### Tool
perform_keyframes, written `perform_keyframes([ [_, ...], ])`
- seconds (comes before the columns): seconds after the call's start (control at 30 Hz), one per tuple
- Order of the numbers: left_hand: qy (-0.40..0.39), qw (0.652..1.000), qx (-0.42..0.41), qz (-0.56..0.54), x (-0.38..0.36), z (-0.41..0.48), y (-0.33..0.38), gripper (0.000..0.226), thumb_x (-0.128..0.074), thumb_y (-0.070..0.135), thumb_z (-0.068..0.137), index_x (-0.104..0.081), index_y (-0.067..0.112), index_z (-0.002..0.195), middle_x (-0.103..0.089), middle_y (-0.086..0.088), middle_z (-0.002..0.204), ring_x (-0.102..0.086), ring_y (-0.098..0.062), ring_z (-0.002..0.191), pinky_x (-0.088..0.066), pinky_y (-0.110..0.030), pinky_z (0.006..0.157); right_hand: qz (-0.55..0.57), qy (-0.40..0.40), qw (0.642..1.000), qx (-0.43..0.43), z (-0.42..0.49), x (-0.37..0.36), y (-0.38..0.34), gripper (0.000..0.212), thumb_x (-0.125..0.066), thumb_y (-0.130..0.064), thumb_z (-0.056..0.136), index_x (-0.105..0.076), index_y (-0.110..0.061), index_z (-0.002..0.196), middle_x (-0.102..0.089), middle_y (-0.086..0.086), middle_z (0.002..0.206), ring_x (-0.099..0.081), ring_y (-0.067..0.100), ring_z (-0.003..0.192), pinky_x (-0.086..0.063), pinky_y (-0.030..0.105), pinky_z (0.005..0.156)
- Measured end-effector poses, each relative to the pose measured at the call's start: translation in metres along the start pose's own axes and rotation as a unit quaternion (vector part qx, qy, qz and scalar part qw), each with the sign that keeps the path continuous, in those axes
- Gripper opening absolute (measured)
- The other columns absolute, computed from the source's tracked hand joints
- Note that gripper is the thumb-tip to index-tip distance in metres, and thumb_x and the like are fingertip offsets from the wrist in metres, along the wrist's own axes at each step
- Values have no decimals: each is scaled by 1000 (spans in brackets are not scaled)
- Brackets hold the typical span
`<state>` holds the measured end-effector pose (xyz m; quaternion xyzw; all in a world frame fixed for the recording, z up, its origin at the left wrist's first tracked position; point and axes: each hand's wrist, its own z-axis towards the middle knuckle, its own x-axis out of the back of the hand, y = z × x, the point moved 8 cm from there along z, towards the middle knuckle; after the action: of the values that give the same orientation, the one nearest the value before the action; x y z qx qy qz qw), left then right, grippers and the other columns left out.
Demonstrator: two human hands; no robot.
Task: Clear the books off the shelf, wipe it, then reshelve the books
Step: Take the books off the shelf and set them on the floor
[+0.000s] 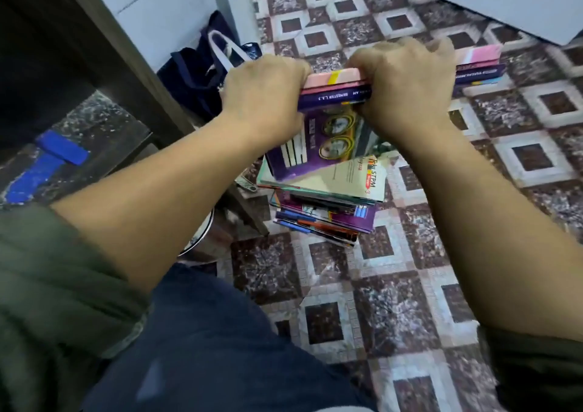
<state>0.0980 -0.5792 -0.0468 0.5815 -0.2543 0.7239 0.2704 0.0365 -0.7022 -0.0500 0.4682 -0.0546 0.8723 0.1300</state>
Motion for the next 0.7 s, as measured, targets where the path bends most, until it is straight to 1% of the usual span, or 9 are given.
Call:
perform_keyframes([
  [0.07,35,999,-11,11,-10,9,3,28,-61,27,86,-62,28,114,-66,-6,103,-61,-36,95,-34,-36,66,-4,40,999,-7,-3,-16,5,10,-65,-19,81,-68,-25,90,-71,1,83,-64,29,79,-40,44,77],
  [0.13,76,996,-25,27,-27,14,2,32,-65,27,85,-62,24,117,-68,-6,107,-63,-34,94,-36,-37,65,-2,56,998,-6,-9,-36,5,14,-61,-21,83,-69,-27,93,-72,-2,88,-64,26,80,-33,39,77],
  [0.23,141,987,-63,46,-66,10,-6,39,-77,17,73,-66,18,110,-71,-4,95,-66,-28,81,-47,-32,63,-23,87,996,14,-25,-62,-5,15,-61,-23,85,-70,-30,96,-72,-12,94,-65,19,82,-23,34,71],
  [0.3,156,982,-100,23,-100,0,-13,38,-73,11,74,-65,14,112,-70,-5,97,-65,-26,81,-49,-31,65,-24,78,996,31,-46,-84,-17,17,-58,-25,89,-69,-30,101,-71,-14,102,-65,18,85,-23,34,72],
  [0.37,132,980,-147,-2,-132,-16,-11,38,-66,7,77,-65,8,115,-70,-10,104,-66,-28,85,-53,-34,69,-5,40,999,32,-74,-109,-26,22,-54,-25,90,-68,-30,106,-69,-13,109,-64,18,87,-23,34,73],
  [0.43,72,981,-178,5,-166,-32,-5,40,-68,6,78,-64,5,118,-69,-16,110,-68,-32,91,-57,-39,70,2,-3,999,44,-109,-132,-32,28,-55,-23,88,-67,-29,113,-68,-11,115,-64,20,92,-23,33,72],
  [0.53,-21,985,-172,12,-199,-54,2,54,-81,7,70,-63,4,121,-66,-19,118,-67,-37,98,-58,-45,72,5,-72,996,46,-141,-154,-28,47,-69,-20,77,-63,-28,123,-64,-6,125,-60,23,102,-32,35,72],
  [0.6,-39,985,-167,5,-205,-62,3,56,-80,1,70,-62,3,123,-64,-20,121,-66,-38,101,-57,-47,76,25,-147,988,40,-145,-164,-25,67,-79,-24,66,-58,-28,130,-60,-3,132,-56,27,109,-37,38,76],
  [0.7,-80,987,-134,-25,-207,-63,0,72,-74,-1,75,-46,10,140,-48,-16,143,-52,-35,125,-47,-46,97,53,-245,968,27,-144,-168,-27,82,-77,-32,62,-47,-27,138,-48,0,144,-46,30,121,-34,45,86],
])
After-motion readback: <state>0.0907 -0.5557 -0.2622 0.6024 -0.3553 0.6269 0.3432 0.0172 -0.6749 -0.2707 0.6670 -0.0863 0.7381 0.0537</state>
